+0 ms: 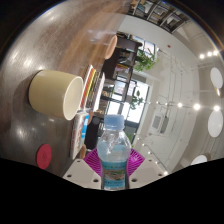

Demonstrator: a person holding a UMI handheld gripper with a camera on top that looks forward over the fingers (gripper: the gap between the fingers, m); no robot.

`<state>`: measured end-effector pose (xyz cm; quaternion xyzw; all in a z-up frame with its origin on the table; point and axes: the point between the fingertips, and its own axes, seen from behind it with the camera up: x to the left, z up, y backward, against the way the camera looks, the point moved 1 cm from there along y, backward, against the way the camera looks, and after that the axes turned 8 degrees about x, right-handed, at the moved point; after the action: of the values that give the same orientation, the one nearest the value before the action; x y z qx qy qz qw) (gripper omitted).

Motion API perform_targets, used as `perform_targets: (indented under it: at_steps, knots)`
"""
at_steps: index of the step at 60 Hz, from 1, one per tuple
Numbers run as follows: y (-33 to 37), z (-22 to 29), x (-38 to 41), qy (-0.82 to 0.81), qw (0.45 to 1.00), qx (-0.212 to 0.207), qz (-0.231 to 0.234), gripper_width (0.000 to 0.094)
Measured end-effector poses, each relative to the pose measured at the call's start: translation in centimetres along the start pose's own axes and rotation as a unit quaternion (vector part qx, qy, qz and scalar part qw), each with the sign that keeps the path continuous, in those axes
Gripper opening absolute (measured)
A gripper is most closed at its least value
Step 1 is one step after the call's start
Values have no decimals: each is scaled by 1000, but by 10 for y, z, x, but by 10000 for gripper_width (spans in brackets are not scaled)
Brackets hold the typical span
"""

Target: Pour water

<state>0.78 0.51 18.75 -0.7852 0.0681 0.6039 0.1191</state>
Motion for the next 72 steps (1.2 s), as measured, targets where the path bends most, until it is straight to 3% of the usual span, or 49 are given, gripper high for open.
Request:
perform_targets:
  at_steps: [17,26,34,45,58,72]
  knots:
    - [-5,42,11,229,969,-63,-74,271]
    - [-7,41,14,244,965,-59,-79,268]
    - [-8,36,1,168,981,-58,-81,269]
    - [-7,4,-55,-139,989,-28,-40,269]
    - [-7,-39,-86,-489,872,-3,16,272]
    - [-30,-79,-17,-712,689,38,128,270]
